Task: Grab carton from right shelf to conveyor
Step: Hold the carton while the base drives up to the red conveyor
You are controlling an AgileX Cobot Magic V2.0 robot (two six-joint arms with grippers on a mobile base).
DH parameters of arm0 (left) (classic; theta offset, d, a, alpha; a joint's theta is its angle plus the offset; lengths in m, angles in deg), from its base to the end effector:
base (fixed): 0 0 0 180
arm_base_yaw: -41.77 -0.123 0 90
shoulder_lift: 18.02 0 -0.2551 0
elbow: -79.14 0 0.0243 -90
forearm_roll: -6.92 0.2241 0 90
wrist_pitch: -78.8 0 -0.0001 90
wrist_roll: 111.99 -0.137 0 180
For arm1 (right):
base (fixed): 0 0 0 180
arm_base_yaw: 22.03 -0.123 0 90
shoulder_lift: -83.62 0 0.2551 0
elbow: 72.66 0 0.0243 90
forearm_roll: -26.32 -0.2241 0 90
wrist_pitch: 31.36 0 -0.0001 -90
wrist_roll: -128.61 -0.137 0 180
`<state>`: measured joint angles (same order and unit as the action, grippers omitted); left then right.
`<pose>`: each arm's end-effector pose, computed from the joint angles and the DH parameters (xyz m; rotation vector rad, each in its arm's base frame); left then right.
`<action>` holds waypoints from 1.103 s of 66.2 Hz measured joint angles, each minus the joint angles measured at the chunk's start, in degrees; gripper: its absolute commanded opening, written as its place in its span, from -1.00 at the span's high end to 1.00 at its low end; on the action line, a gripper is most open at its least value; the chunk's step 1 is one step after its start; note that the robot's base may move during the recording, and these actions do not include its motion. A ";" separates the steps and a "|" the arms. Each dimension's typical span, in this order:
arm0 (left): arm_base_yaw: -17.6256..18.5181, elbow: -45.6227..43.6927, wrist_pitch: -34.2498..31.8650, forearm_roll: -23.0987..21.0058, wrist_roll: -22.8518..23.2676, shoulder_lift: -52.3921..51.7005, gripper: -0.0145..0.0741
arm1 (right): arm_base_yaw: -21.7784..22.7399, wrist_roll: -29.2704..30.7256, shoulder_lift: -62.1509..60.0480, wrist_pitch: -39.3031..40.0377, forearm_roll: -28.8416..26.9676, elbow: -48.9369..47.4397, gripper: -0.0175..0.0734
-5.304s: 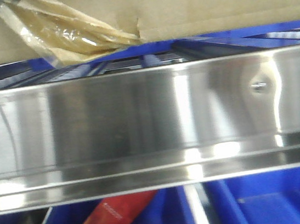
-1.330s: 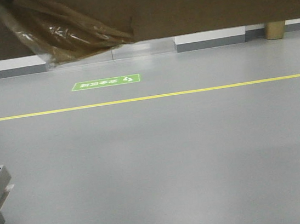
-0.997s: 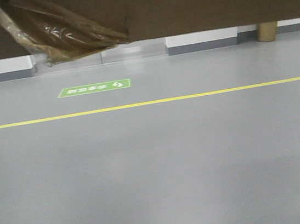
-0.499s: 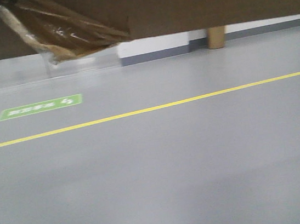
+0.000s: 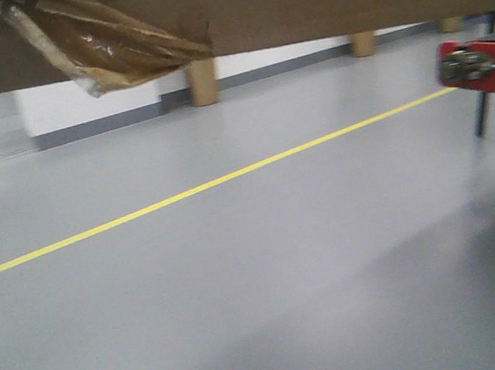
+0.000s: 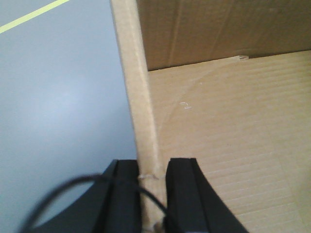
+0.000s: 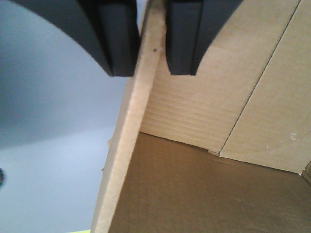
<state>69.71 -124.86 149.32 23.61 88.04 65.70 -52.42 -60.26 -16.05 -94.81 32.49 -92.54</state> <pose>0.2428 -0.0868 0.4267 0.1200 2.2274 -0.0924 0.2253 0.1168 0.4303 -0.4015 2.1314 0.2635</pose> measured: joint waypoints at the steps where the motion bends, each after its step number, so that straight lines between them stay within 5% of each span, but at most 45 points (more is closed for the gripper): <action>1: 0.00 0.00 -0.08 0.12 0.00 0.00 0.71 | 0.00 0.00 0.00 0.05 0.00 0.00 0.74; 73: 0.69 0.00 -1.58 9.13 0.14 0.00 0.71 | 0.00 -0.10 0.41 5.27 -0.62 0.00 0.74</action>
<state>70.40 -124.86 147.75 32.75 88.18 65.70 -52.42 -60.36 -15.65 -89.55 31.87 -92.54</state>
